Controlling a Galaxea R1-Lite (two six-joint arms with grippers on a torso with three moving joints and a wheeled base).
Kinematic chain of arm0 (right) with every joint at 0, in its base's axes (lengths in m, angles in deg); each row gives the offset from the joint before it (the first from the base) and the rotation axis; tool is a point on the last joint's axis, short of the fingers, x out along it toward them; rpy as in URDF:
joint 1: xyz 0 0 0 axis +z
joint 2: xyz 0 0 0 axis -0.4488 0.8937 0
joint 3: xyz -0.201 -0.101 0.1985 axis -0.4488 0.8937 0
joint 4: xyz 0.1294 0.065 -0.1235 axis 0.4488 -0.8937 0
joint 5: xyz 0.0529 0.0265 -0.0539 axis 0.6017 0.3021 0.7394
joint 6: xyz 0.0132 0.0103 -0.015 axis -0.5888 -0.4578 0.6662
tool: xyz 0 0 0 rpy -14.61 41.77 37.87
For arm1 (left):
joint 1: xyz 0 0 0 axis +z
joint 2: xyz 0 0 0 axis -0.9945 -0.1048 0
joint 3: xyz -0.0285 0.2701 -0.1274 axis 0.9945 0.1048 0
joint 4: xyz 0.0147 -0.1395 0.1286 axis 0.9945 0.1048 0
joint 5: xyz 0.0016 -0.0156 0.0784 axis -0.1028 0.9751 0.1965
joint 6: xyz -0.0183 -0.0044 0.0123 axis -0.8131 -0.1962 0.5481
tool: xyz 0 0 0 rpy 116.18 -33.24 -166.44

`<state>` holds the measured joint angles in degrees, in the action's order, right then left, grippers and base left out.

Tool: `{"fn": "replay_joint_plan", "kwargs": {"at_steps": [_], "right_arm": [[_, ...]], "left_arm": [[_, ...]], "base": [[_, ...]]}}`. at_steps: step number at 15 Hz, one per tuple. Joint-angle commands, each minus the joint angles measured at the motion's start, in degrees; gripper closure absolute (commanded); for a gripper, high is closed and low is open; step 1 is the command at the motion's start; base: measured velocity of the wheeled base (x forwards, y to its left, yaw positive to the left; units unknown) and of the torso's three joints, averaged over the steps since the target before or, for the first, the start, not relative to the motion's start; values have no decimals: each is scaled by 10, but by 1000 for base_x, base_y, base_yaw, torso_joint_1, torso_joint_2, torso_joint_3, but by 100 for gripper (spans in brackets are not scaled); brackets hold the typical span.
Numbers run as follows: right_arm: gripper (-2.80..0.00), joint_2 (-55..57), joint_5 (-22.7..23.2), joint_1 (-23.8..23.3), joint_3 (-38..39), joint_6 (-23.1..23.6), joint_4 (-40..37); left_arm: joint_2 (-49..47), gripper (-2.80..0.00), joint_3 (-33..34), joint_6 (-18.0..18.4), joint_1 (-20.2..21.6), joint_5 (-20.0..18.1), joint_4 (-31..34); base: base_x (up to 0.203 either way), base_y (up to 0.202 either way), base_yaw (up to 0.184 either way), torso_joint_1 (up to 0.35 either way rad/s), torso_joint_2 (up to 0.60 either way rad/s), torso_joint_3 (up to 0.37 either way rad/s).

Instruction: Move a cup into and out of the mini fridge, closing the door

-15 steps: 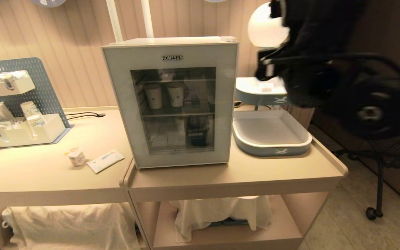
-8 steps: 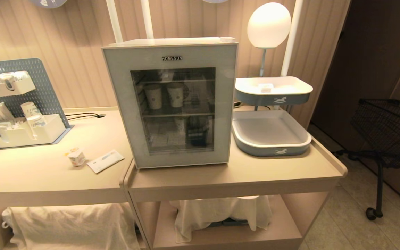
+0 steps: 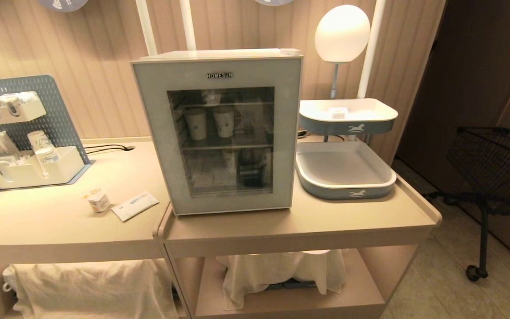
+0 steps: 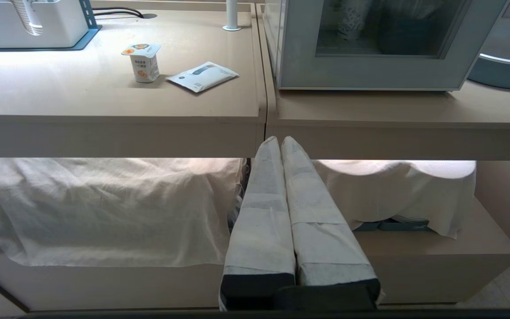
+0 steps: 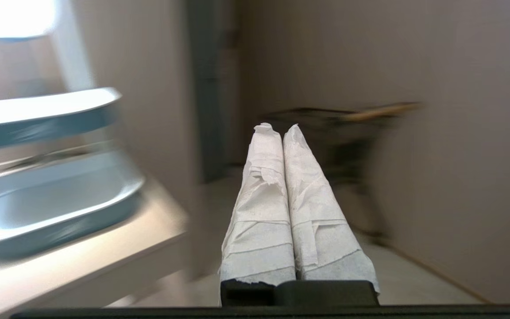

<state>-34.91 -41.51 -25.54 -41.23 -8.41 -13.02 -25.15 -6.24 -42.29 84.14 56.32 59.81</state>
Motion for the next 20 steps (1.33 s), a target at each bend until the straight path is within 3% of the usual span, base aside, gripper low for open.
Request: {"fn": "replay_joint_plan", "kwargs": {"at_steps": [1,3,5,6,7,13,20], "right_arm": [[0,-63,103,-6,140,-32,64],[0,-65,175,-8,195,-104,44],[0,-66,295,-9,185,-171,-51],[0,-65,319,-9,177,-172,-104],[0,-65,324,-9,166,-163,-134],[0,-65,324,-9,164,-169,-137],[0,-65,324,-9,165,-170,-132]], "left_arm": [[0,0,0,0,0,0,0],[-1,0,0,0,0,0,0],[0,0,0,0,0,0,1],[-1,0,0,0,0,0,1],[-1,0,0,0,0,0,1],[-1,0,0,1,0,0,1],[-1,0,0,1,0,0,1]], "base": [[0,0,0,0,0,0],[0,0,0,0,0,0],[0,0,0,0,0,0],[0,0,0,0,0,0],[0,0,0,0,0,0],[0,0,0,0,0,0],[113,0,0,3,5,3]]}}
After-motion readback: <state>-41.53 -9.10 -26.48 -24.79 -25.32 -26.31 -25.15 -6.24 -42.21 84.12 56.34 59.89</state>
